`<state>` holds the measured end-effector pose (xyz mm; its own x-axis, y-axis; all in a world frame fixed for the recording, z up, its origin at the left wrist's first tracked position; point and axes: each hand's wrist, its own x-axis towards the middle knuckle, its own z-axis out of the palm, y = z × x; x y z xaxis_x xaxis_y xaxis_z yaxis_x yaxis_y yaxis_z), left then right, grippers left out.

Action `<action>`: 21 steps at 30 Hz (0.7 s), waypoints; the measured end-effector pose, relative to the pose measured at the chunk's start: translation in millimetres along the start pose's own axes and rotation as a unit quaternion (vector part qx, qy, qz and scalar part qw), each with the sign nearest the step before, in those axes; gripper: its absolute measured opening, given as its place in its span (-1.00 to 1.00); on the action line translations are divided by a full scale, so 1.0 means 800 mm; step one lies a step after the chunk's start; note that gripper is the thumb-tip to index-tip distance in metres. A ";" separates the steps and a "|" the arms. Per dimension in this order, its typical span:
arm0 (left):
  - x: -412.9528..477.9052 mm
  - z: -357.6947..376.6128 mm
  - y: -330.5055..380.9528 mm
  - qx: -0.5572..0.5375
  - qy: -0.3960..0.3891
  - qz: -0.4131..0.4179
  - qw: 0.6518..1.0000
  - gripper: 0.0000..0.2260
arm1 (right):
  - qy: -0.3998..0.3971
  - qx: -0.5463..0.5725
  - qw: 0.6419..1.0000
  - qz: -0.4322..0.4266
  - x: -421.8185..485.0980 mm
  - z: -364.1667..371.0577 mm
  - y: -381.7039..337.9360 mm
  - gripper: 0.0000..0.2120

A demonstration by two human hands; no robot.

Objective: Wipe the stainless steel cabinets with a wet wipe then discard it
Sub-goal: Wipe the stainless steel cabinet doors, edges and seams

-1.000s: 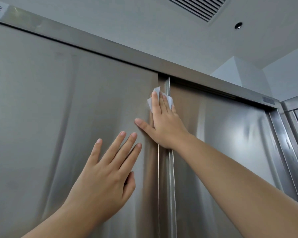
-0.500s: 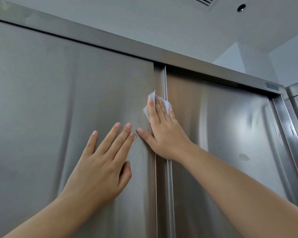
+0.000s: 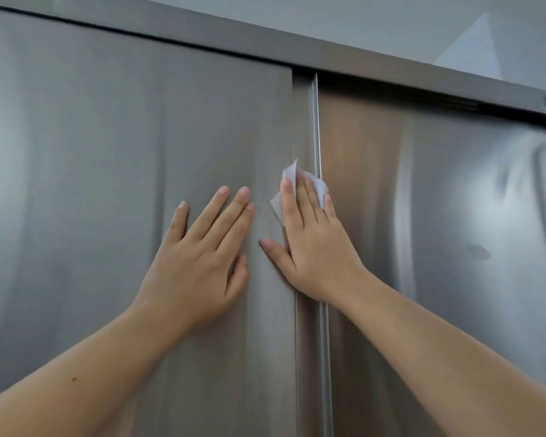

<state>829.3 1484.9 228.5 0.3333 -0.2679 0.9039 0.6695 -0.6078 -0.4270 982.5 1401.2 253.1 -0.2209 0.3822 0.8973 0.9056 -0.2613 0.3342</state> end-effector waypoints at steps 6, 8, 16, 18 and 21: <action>-0.001 -0.001 0.001 0.016 -0.005 -0.001 1.000 -0.50 | 0.019 0.015 1.000 0.019 0.014 0.003 -0.002 -0.27; -0.007 0.000 0.002 0.018 -0.003 -0.003 1.000 -0.50 | 0.042 0.038 0.998 -0.002 -0.014 0.011 -0.008 -0.31; -0.039 -0.001 0.025 0.020 -0.031 -0.021 0.999 -0.48 | 0.025 0.026 0.999 0.000 -0.071 0.016 -0.030 -0.34; -0.042 0.000 0.027 0.020 -0.035 -0.023 0.999 -0.47 | -0.007 0.008 1.000 -0.004 -0.069 0.011 -0.030 -0.32; -0.044 -0.001 0.026 0.014 -0.031 -0.022 0.999 -0.48 | -0.027 0.022 0.999 0.004 -0.071 0.011 -0.033 -0.33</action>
<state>831.4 1481.2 188.1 0.3430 -0.1948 0.9189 0.7021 -0.5967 -0.3885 974.5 1393.8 190.8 -0.1946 0.4284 0.8824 0.9226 -0.2256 0.3130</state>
